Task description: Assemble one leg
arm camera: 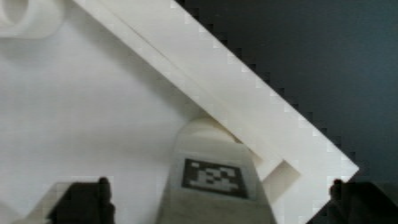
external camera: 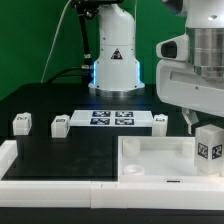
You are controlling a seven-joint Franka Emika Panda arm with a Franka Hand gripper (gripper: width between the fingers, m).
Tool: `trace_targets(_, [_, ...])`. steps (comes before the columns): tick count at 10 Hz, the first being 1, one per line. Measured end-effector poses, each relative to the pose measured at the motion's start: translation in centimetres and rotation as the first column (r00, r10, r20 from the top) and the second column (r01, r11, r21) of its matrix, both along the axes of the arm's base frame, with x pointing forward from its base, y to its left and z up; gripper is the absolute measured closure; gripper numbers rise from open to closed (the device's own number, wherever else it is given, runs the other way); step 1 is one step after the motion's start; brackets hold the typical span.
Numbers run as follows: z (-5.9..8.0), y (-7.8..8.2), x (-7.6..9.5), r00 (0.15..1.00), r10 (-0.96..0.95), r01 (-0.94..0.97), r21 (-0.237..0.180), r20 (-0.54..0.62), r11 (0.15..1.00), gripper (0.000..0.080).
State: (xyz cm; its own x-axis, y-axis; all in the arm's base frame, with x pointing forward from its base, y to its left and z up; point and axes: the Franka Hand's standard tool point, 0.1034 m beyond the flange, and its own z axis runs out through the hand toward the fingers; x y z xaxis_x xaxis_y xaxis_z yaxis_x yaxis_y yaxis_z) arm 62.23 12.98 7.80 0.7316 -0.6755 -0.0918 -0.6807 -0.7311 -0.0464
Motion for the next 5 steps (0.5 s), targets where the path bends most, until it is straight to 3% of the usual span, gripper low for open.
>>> trace_targets(1, [0.0, -0.08, 0.05, 0.985, 0.171, -0.171, -0.001, 0.014, 0.985, 0.0166])
trace_targets(3, [-0.2, -0.42, 0.11, 0.864, 0.502, -0.502, -0.001, 0.048, 0.865, 0.0151])
trace_targets(5, [-0.41, -0.76, 0.03, 0.733, 0.677, -0.678, -0.004, 0.063, 0.735, 0.0151])
